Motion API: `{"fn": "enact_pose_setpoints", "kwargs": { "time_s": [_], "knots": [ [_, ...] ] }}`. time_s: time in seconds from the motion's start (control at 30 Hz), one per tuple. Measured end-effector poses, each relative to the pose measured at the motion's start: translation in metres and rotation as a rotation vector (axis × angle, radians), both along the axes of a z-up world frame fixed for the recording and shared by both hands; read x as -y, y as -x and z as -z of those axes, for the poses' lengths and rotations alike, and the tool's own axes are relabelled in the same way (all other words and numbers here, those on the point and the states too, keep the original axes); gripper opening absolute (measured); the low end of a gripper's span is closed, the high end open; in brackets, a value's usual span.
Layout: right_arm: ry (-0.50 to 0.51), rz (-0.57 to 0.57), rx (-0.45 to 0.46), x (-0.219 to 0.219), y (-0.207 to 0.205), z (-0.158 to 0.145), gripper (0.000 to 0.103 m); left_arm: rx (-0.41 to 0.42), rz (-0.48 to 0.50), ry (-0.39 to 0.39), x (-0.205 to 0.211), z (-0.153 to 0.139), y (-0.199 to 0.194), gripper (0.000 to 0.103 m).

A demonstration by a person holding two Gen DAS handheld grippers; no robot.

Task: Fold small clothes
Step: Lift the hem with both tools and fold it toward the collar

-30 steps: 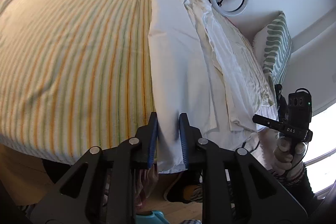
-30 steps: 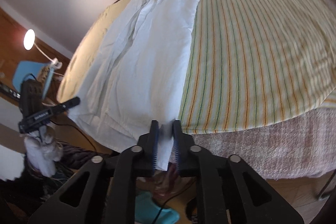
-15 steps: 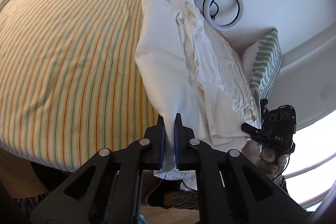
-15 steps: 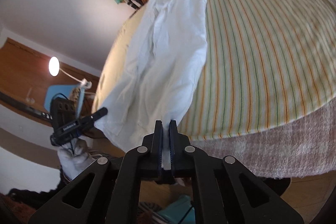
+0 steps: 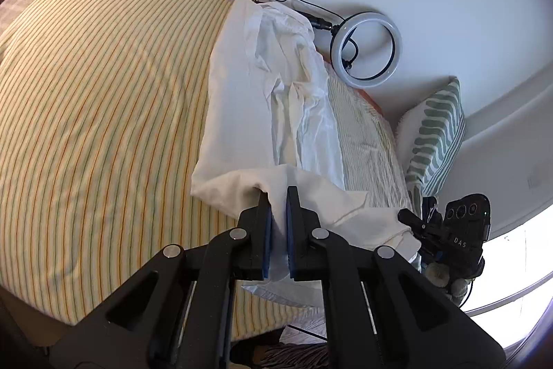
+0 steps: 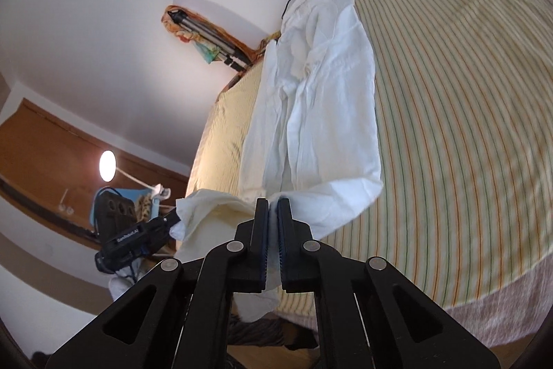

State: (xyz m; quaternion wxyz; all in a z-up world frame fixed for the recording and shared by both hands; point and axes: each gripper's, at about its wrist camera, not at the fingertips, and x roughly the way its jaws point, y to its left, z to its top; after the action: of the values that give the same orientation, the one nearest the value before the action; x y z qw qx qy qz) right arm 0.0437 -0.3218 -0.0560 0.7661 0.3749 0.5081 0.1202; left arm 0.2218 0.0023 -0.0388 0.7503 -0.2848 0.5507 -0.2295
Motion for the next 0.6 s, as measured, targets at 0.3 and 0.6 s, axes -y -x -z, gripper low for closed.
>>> {"fn": "enact_pose_setpoints", "kwargs": {
  "time_s": [0.3, 0.6],
  "knots": [
    [0.067, 0.078, -0.024, 0.008, -0.052, 0.017, 0.004, -0.019, 0.008, -0.027, 0.014, 0.024, -0.043, 0.005],
    [0.106, 0.085, -0.045, 0.018, -0.08, 0.041, 0.008, -0.048, -0.009, -0.017, 0.013, 0.049, -0.075, 0.011]
  ]
}}
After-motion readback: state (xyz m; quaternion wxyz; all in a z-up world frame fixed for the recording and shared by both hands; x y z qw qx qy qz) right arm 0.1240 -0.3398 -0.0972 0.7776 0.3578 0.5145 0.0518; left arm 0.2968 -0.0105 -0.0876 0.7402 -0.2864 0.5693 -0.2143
